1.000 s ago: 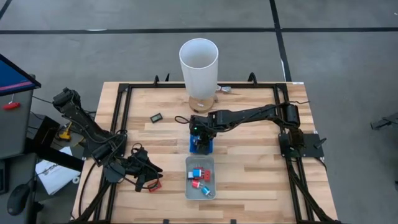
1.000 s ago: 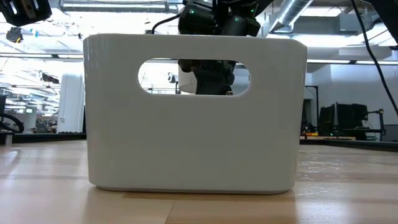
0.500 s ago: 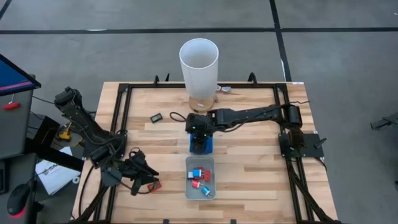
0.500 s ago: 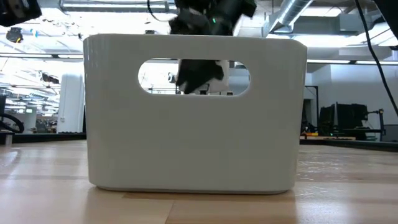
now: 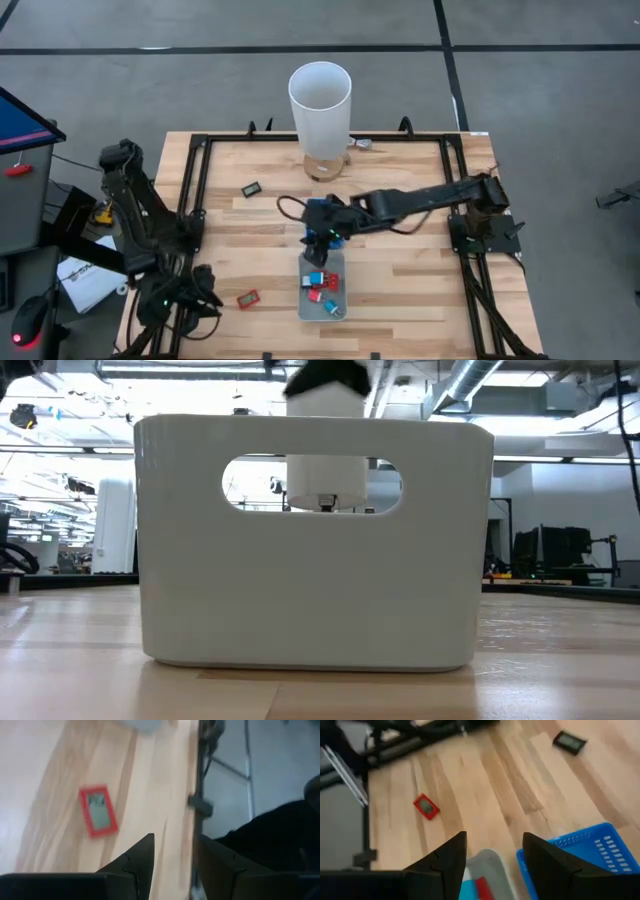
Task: Pick & Place Office items
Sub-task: Put the red digital clock into the blue bin
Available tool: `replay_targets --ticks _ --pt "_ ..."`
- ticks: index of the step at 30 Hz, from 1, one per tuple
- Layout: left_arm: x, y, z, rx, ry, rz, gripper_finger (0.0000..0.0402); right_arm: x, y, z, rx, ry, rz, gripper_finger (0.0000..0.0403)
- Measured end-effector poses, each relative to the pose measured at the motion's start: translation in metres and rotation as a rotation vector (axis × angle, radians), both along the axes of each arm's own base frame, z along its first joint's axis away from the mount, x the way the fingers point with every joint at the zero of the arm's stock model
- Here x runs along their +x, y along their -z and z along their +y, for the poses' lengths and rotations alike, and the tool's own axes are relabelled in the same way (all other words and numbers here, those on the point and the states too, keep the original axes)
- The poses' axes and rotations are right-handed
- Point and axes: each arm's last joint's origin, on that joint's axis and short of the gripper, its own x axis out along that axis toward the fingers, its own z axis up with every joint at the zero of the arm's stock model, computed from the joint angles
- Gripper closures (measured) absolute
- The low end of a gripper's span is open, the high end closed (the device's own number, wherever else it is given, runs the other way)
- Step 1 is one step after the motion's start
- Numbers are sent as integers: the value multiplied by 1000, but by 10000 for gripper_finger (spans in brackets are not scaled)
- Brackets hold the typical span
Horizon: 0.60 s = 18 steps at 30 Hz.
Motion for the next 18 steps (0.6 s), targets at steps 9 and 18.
replay_targets --ticks 9,18 --pt "-6 53 -28 155 22 180 266 -50 -40 56 4 171 -123 217" --pt "15 83 -29 255 -69 225 161 -89 -52 90 37 305 -183 217"
